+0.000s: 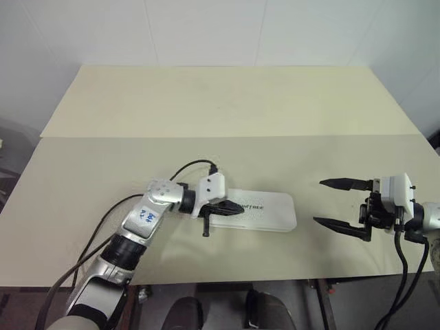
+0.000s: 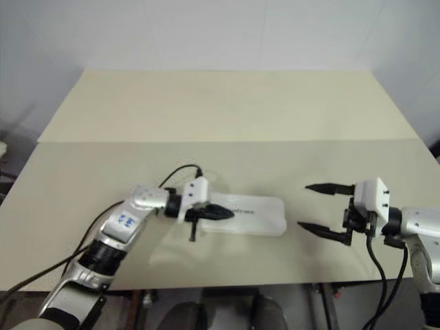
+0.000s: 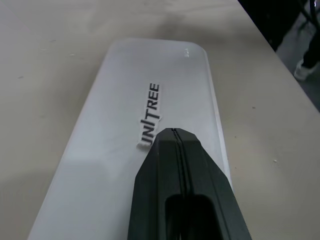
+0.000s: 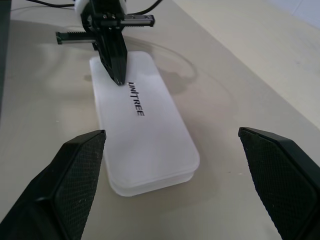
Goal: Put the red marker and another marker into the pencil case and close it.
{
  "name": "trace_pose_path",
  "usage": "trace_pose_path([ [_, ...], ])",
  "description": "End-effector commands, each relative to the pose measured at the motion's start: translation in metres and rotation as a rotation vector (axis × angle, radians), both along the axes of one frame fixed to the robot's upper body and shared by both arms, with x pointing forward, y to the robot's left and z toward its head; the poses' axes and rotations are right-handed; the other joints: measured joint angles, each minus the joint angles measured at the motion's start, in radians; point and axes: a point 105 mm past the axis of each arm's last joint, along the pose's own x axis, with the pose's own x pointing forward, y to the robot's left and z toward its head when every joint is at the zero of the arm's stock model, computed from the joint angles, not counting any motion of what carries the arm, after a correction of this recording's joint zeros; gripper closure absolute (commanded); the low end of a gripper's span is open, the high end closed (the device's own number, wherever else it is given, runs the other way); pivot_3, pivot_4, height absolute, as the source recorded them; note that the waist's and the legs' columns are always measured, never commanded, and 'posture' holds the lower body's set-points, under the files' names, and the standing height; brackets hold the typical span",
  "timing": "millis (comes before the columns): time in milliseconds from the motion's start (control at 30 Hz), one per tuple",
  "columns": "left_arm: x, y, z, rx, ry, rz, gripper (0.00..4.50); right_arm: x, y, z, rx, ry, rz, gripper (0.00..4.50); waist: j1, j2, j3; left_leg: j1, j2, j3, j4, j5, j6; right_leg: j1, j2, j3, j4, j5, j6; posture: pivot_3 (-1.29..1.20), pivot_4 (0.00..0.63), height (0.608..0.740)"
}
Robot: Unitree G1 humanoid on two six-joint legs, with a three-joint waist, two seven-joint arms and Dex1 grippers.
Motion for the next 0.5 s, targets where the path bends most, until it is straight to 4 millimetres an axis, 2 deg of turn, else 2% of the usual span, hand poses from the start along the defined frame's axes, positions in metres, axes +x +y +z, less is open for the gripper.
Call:
trace_pose_path([
  [33, -0.003, 0.016, 0.03, -0.123, -0.138, 0.003, 4.49, 0.005, 0.0, 0.003, 0.001, -0.038, 0.012, 0.0, 0.0, 0.0, 0.0, 0.0, 0.0, 0.0, 0.0, 0.0, 0.0, 0.0, 0.0, 0.0, 0.0, 0.0, 0.0, 0.0, 0.15, 0.74],
  [167, -0.004, 0.04, 0.038, -0.2, -0.161, 0.074, 4.49, 0.014, -0.005, 0.003, 0.004, -0.05, 0.005, 0.0, 0.001, 0.0, 0.0, 0.0, 0.0, 0.0, 0.0, 0.0, 0.0, 0.0, 0.0, 0.0, 0.0, 0.0, 0.0, 0.0, 0.15, 0.74],
  [233, -0.003, 0.056, 0.042, -0.223, -0.167, 0.139, 3.87, 0.017, -0.007, 0.001, 0.003, -0.051, 0.002, 0.0, 0.001, 0.0, 0.0, 0.0, 0.0, 0.0, 0.0, 0.0, 0.0, 0.0, -0.001, 0.0, 0.0, 0.0, 0.0, 0.0, 0.15, 0.74],
  [367, -0.016, 0.077, 0.05, -0.272, -0.175, 0.193, 2.55, 0.025, -0.012, 0.002, -0.022, -0.089, -0.003, 0.0, -0.003, 0.0, 0.0, 0.0, 0.0, 0.0, 0.0, 0.0, 0.0, 0.0, -0.001, 0.0, 0.0, 0.0, 0.0, 0.0, 0.15, 0.74],
  [500, -0.023, 0.086, 0.053, -0.302, -0.183, 0.252, 1.18, 0.033, -0.02, 0.004, -0.025, -0.099, -0.016, 0.0, 0.001, 0.0, 0.0, -0.001, 0.0, 0.0, 0.0, 0.0, 0.0, 0.0, -0.001, 0.0, 0.0, 0.0, 0.0, 0.0, 0.15, 0.74],
])
